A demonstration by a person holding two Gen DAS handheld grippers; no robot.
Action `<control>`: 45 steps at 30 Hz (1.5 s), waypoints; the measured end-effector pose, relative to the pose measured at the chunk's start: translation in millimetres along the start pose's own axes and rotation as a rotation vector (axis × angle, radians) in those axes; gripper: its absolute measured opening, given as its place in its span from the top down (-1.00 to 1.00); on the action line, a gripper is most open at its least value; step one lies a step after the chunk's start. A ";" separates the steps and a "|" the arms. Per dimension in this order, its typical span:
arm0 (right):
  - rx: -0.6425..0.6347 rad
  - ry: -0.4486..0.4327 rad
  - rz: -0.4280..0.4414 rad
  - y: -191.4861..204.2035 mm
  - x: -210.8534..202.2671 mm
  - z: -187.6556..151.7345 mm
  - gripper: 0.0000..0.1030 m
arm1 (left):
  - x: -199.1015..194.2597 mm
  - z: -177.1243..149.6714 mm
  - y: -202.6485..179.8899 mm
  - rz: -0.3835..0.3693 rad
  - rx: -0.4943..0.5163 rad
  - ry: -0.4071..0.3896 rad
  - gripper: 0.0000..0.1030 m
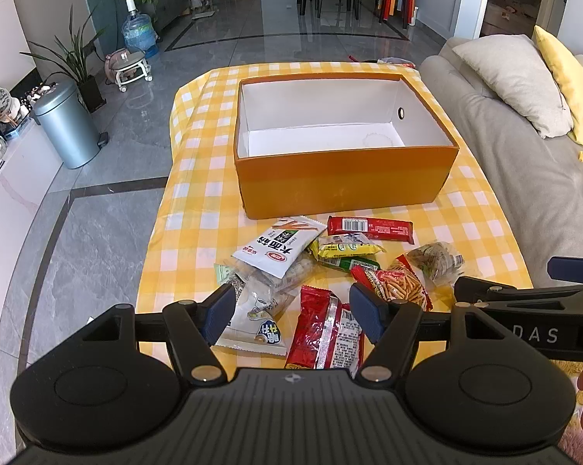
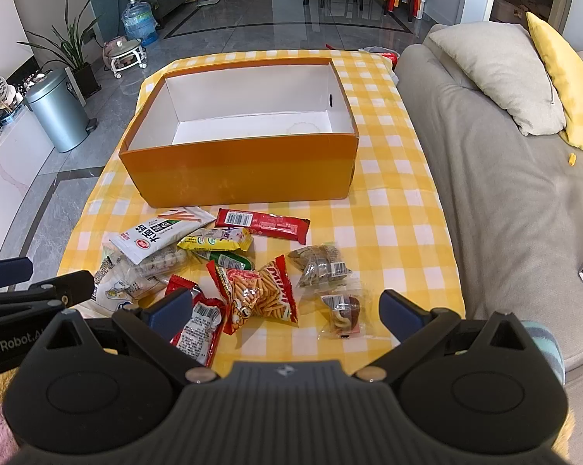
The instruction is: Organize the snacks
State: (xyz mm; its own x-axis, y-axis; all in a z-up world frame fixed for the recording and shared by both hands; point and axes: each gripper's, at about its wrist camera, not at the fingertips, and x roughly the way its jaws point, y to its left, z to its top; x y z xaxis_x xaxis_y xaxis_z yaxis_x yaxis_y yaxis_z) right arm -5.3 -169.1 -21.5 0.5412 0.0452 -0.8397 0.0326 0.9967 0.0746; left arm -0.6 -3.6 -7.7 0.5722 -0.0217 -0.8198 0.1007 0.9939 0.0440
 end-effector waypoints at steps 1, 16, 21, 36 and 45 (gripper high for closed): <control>0.000 0.001 0.000 -0.1 0.0 -0.2 -0.92 | 0.0 0.1 0.0 0.000 0.000 0.000 -0.54; -0.002 0.003 -0.001 -0.3 1.3 -1.9 -0.92 | 0.3 -0.3 0.1 -0.001 0.001 0.003 -0.53; -0.002 0.016 -0.002 -0.5 6.8 -4.1 -0.92 | 0.9 -6.0 0.2 -0.007 0.002 0.017 -0.53; -0.004 0.059 0.079 -10.4 51.3 5.9 -0.67 | 45.1 5.5 0.5 -0.106 0.004 0.133 -0.32; -0.012 0.137 0.098 -19.9 100.8 5.4 -0.35 | 84.2 10.8 -9.5 -0.166 0.054 0.237 -0.30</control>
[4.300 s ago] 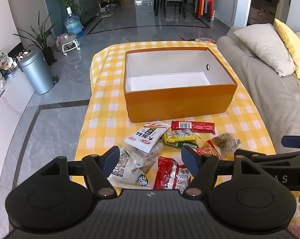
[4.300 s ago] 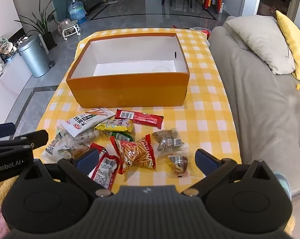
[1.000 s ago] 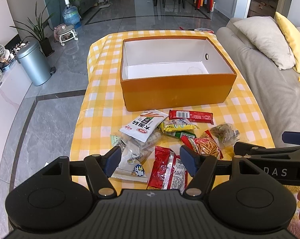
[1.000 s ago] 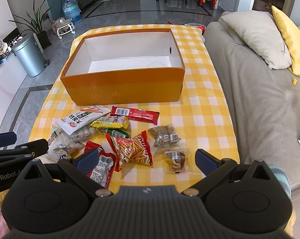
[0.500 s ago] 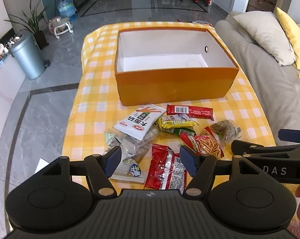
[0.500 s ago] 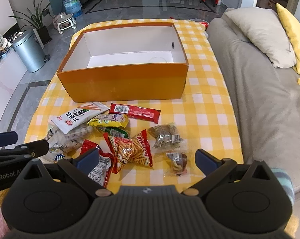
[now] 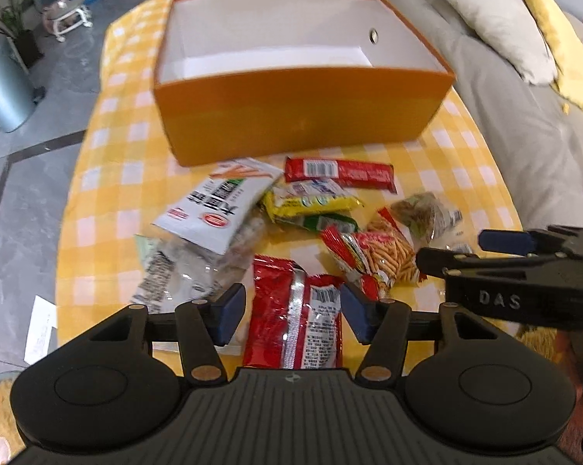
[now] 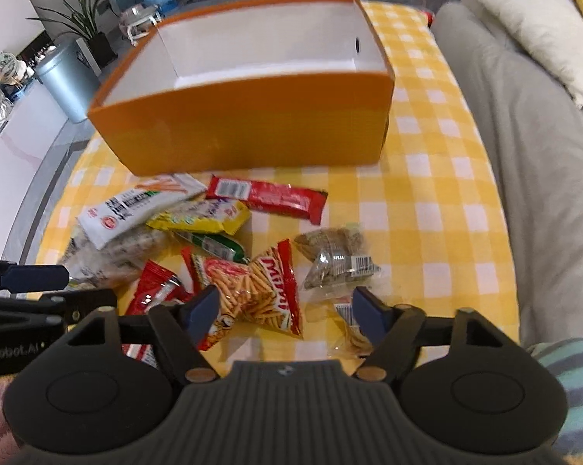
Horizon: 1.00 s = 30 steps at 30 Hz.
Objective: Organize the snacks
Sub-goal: 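Grasp the red chip bag with the left tool while the right tool grasps the red stick-snack bag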
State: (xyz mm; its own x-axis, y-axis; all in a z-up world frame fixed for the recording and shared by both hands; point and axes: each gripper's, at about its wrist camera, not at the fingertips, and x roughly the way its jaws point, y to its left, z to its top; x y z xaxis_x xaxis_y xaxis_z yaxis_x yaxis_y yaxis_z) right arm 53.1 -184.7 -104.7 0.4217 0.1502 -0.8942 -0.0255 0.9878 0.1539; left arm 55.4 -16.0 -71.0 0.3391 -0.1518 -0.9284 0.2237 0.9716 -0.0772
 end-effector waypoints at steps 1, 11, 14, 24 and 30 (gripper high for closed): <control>0.006 0.014 0.001 -2.0 5.0 0.4 -0.35 | 4.0 0.4 -1.1 -0.012 0.009 0.016 -0.30; -0.013 0.084 0.064 12.1 36.0 5.6 -0.34 | 41.8 0.9 8.4 0.011 0.013 0.168 -0.30; -0.039 0.090 0.065 17.6 44.1 7.1 -0.34 | 47.0 0.8 12.5 0.015 0.010 0.187 -0.30; -0.027 0.109 0.102 15.8 61.1 8.0 -0.28 | 57.3 1.1 5.1 0.014 0.019 0.221 -0.39; -0.060 0.096 0.071 17.5 50.4 3.1 -0.05 | 66.8 -0.8 -0.8 0.011 0.019 0.233 -0.56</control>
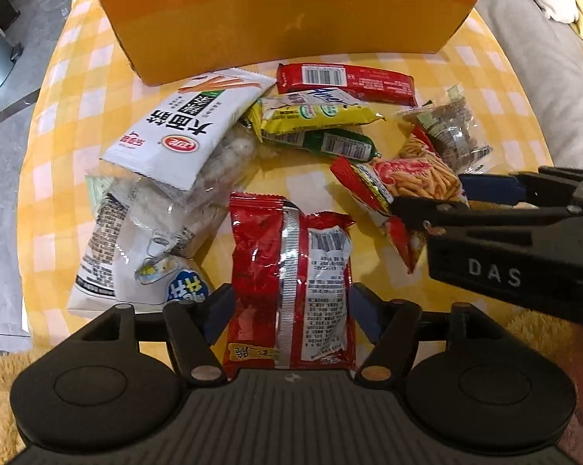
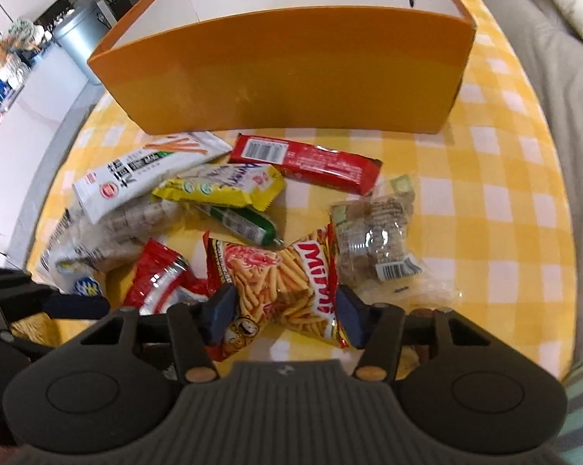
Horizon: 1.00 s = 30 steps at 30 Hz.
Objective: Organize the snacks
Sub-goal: 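Grasp the red chip bag with the left tool while the right tool grasps the red stick-snack bag, then lift both held bags and carry them over the orange box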
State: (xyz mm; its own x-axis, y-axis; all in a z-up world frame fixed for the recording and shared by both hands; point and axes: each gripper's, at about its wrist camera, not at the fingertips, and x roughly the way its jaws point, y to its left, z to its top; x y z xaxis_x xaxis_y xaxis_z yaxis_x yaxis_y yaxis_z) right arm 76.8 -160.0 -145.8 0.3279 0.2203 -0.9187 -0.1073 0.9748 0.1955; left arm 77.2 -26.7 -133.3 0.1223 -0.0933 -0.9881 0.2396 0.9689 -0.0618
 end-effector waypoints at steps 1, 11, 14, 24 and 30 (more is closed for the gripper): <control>0.003 0.001 -0.001 -1.6 -1.2 -1.6 -0.05 | 1.9 -0.1 -0.7 -0.002 -0.004 -0.002 -0.58; 0.117 0.021 0.030 -23.7 -4.6 -10.2 -0.06 | 24.0 4.4 -13.4 0.074 0.019 -0.012 -0.70; 0.111 0.019 0.024 -22.3 -5.1 -10.4 -0.06 | 30.5 5.5 -16.0 0.093 0.029 -0.005 -0.70; 0.107 0.014 0.017 -22.5 -4.5 -9.8 -0.08 | 40.2 7.7 -12.4 0.059 0.002 0.002 -0.57; 0.089 0.010 0.016 -19.4 -3.7 -8.5 -0.05 | 39.8 5.8 -7.6 0.064 -0.007 -0.010 -0.56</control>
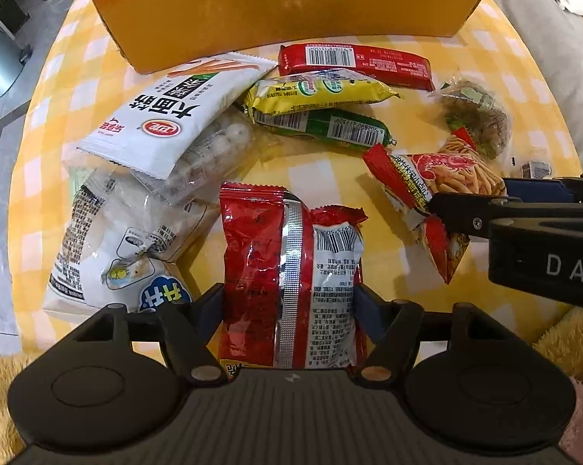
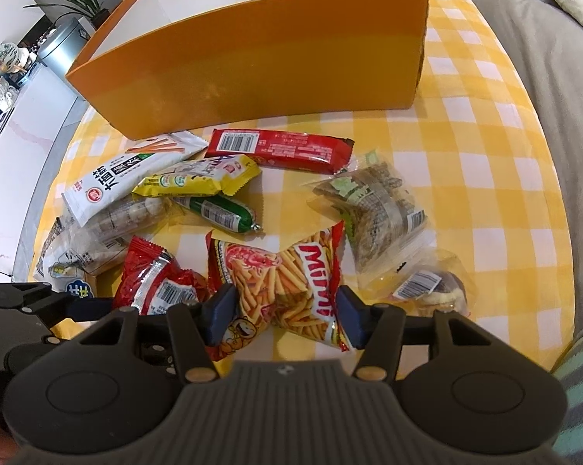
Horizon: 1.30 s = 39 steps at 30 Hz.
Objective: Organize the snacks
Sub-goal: 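Lift both held bags and carry them over the orange box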
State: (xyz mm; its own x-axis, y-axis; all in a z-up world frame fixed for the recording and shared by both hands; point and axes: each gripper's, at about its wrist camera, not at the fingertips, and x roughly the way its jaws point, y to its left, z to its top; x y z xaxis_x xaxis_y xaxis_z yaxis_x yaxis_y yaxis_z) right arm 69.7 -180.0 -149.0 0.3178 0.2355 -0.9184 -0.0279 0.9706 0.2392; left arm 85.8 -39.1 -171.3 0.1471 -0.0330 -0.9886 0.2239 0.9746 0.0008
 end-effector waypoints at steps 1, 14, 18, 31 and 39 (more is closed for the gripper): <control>-0.003 -0.001 -0.001 0.7 -0.9 0.2 -0.03 | -4.6 -7.5 2.4 0.002 0.000 -0.005 -0.56; -0.034 -0.060 -0.027 11.1 -30.0 -3.6 0.00 | -60.9 -22.1 4.9 0.010 -0.030 -0.091 -0.56; -0.042 -0.078 -0.036 14.1 -39.7 -4.8 0.00 | -77.2 -22.1 11.4 0.018 -0.049 -0.133 -0.56; -0.085 -0.133 -0.070 23.5 -65.2 -6.4 0.07 | -119.3 -13.2 26.7 0.024 -0.077 -0.243 -0.56; -0.103 -0.167 -0.060 25.9 -82.5 9.3 0.12 | -139.9 7.8 34.2 0.020 -0.070 -0.293 -0.56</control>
State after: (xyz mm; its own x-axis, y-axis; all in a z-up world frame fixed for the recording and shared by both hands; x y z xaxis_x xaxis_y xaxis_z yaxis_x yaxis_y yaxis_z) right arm 51.6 -174.8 -64.1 0.4746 0.1738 -0.8629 -0.0984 0.9846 0.1442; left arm 80.5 -2.9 -31.8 0.4251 -0.0664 -0.9027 0.1529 0.9882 -0.0007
